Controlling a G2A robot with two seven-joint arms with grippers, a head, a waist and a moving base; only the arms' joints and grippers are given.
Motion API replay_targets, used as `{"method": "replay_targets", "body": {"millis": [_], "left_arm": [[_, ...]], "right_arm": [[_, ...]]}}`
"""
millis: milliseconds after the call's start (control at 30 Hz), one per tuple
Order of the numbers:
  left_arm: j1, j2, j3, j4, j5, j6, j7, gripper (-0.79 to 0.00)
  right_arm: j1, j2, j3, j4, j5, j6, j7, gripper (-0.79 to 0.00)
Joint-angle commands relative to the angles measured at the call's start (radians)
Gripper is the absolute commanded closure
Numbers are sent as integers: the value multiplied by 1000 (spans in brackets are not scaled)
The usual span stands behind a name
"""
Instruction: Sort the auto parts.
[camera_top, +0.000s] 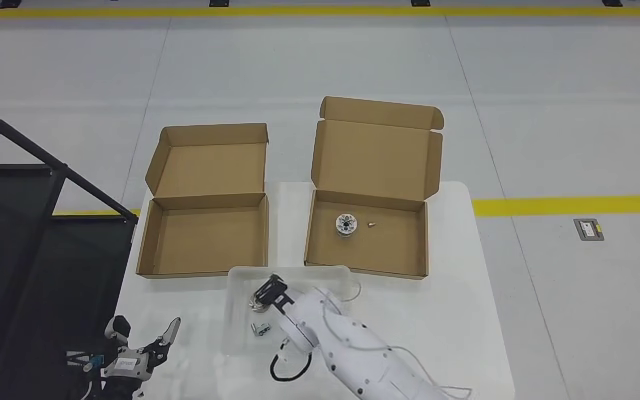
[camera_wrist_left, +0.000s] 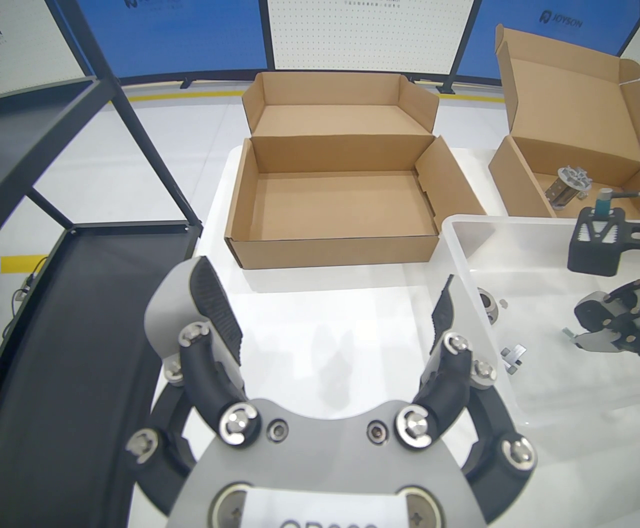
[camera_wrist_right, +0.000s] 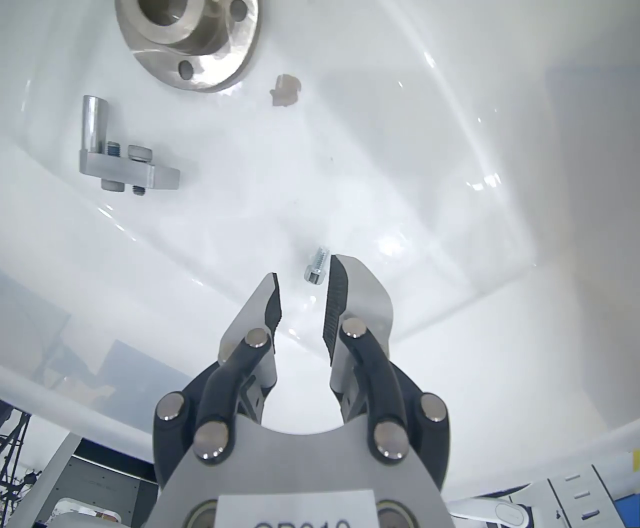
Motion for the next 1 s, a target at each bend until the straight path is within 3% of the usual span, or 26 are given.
{"method": "replay_targets", "body": {"millis": [0, 233, 467, 633, 800, 967], "left_arm": [[0, 0, 0, 0, 0, 0, 0, -785], [0, 0, 0, 0, 0, 0, 0, -785], [0, 0, 0, 0, 0, 0, 0, -785], [0, 0, 0, 0, 0, 0, 0, -785], [0, 0, 0, 0, 0, 0, 0, -785], [0, 0, 0, 0, 0, 0, 0, -785]], "right_arm": [[11, -7, -1, 32, 4, 6, -8, -237], [45, -33, 7, 125, 55, 3, -28, -215], [67, -55, 5, 187, 78, 9, -47, 0], [80, -58, 31, 169, 96, 7, -53, 0], [48, -23, 127, -23, 100, -36, -68, 0], [-134, 46, 314, -473, 87, -118, -82, 0]]}}
